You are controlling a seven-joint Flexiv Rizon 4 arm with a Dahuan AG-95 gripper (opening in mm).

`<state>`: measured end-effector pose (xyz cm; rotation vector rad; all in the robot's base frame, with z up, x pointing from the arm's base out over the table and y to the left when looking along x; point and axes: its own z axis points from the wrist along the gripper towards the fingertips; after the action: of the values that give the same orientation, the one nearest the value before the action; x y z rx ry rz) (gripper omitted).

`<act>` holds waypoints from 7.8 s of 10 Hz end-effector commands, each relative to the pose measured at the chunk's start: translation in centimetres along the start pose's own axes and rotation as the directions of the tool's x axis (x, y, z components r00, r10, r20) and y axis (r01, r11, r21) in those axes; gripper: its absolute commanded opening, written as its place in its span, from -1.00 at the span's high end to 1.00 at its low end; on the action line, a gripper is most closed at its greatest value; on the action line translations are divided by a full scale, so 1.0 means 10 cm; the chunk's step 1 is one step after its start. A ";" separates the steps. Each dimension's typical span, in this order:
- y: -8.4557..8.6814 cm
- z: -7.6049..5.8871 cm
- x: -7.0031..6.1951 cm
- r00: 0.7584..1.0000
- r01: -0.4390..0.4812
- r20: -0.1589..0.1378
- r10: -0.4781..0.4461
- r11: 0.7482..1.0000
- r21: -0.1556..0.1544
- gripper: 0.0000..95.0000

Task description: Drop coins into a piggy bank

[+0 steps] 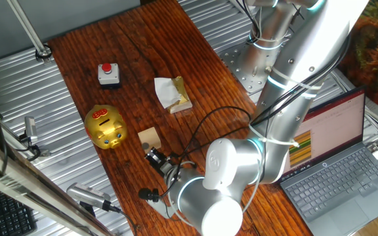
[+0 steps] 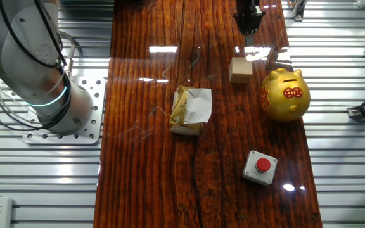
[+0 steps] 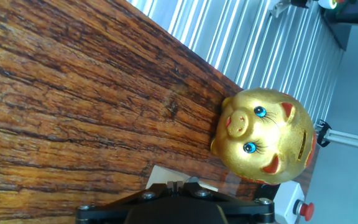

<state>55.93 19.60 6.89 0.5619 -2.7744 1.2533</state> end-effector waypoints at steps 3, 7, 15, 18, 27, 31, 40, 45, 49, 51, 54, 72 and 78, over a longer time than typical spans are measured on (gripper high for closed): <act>-0.01 0.01 0.00 1.000 0.008 0.007 -0.008 1.000 0.005 1.00; -0.01 0.02 0.00 1.000 0.021 0.012 -0.022 1.000 0.009 0.60; -0.03 0.07 -0.02 0.999 0.038 0.020 -0.038 0.999 0.017 0.60; -0.04 0.10 -0.02 0.998 0.051 0.022 -0.051 0.998 0.026 0.60; -0.07 0.17 0.00 0.997 0.069 0.037 -0.071 0.997 0.035 0.60; -0.08 0.19 0.00 0.996 0.080 0.044 -0.082 0.996 0.038 0.60; -0.10 0.22 0.02 0.994 0.094 0.056 -0.096 0.995 0.044 0.60; -0.11 0.25 0.02 0.992 0.103 0.061 -0.106 0.993 0.048 0.60; -0.12 0.26 0.04 0.992 0.108 0.064 -0.111 0.993 0.047 0.60; -0.12 0.26 0.04 0.991 0.110 0.066 -0.113 0.993 0.047 0.60; -0.12 0.26 0.05 0.991 0.113 0.068 -0.116 0.993 0.047 0.60; -0.11 0.29 0.08 0.983 0.150 0.085 -0.164 0.977 0.151 1.00; -0.14 0.24 0.02 0.976 0.189 0.080 -0.203 0.969 0.160 1.00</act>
<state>56.55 16.87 6.46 0.9108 -2.6276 1.4337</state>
